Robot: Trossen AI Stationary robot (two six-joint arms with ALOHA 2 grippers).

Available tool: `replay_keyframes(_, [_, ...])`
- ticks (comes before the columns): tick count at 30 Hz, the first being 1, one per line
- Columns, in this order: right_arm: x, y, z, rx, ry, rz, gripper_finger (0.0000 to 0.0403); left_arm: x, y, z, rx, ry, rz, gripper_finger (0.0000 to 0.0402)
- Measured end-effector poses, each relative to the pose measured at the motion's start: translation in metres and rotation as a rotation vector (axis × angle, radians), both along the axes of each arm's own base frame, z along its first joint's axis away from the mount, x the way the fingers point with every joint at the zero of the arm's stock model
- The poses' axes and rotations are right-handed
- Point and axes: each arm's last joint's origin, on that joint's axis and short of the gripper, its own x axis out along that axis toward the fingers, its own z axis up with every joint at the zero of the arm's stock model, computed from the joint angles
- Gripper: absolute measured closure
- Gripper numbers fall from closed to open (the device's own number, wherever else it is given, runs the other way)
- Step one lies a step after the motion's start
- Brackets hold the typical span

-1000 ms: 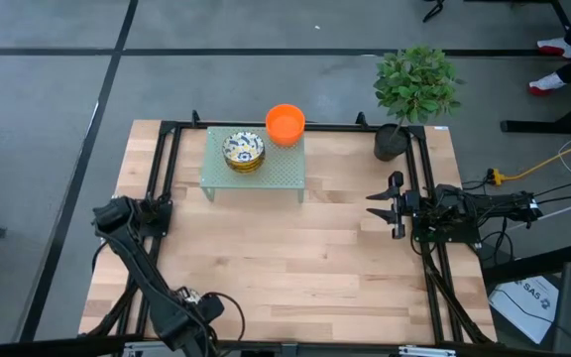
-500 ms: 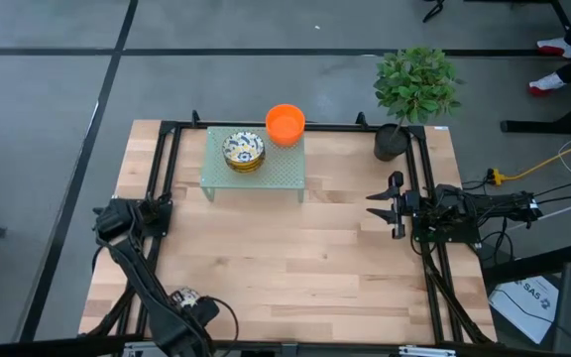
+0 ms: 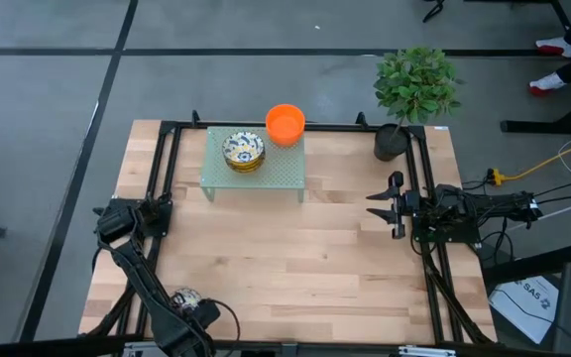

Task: Pick & Place Mini bowls
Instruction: Stack the yellow bowl on top of the other yellow bowls on the shelf

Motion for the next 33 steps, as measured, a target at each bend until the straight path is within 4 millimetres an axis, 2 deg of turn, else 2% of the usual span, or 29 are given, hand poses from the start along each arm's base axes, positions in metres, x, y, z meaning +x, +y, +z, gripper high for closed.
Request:
replay_keyframes(23, [0.0,0.0,0.0,0.0,0.0,0.0,0.0247,-0.006,-0.005,0.0,0.011,-0.027,-0.006,0.0274])
replay_keyframes(33, [0.0,0.0,0.0,0.0,0.0,0.0,0.0247,-0.002,-0.011,-0.033,0.03,0.078,-0.092,0.0274])
